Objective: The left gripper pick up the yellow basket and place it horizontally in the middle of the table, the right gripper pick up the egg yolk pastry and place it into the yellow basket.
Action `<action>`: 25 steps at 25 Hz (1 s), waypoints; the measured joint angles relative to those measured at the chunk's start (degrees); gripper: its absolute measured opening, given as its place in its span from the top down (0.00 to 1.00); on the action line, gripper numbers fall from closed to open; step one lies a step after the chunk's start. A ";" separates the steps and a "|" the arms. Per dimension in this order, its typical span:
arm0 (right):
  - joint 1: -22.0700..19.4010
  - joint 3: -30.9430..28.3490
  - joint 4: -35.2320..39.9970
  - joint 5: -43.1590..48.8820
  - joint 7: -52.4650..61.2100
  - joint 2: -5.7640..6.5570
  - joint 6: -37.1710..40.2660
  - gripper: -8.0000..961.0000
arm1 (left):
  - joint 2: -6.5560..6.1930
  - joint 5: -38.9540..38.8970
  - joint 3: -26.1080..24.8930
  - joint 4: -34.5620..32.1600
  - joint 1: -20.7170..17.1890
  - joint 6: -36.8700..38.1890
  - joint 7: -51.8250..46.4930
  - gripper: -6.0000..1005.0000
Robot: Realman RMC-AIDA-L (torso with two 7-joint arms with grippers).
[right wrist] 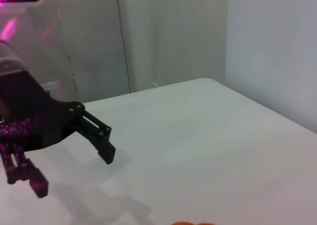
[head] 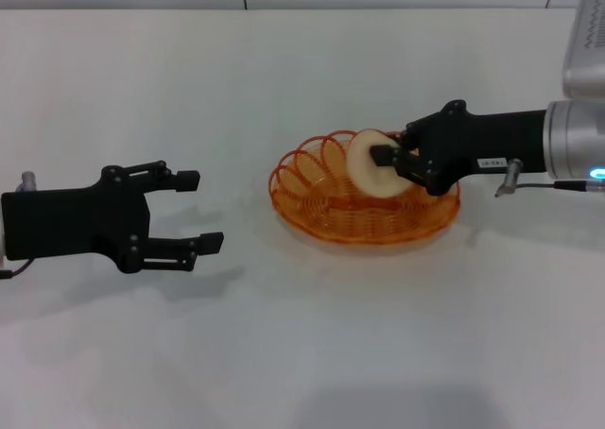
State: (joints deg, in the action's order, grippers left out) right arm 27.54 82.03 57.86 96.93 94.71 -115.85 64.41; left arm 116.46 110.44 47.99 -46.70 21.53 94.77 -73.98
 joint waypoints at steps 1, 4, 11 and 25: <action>0.00 0.37 -0.07 -0.30 -0.01 -0.02 -0.63 0.91 | 0.04 0.03 0.00 -0.11 0.13 -0.13 -0.10 0.13; -0.08 1.42 -0.39 -1.22 -0.06 -0.06 -2.20 0.89 | 0.12 0.04 0.00 -0.21 0.15 -0.12 -0.11 0.13; -0.18 1.84 -0.83 -1.68 -0.75 -0.04 -2.54 0.68 | 0.16 0.05 0.00 -0.23 0.35 -0.20 -0.11 0.13; -2.57 -11.25 -3.13 -0.59 -7.25 1.16 21.85 0.19 | -0.19 2.49 0.09 0.23 1.00 1.42 -0.70 0.13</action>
State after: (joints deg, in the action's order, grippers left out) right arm 24.98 70.78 54.73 96.34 87.46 -114.69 86.26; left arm 116.26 112.92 48.08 -46.47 22.53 96.19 -74.68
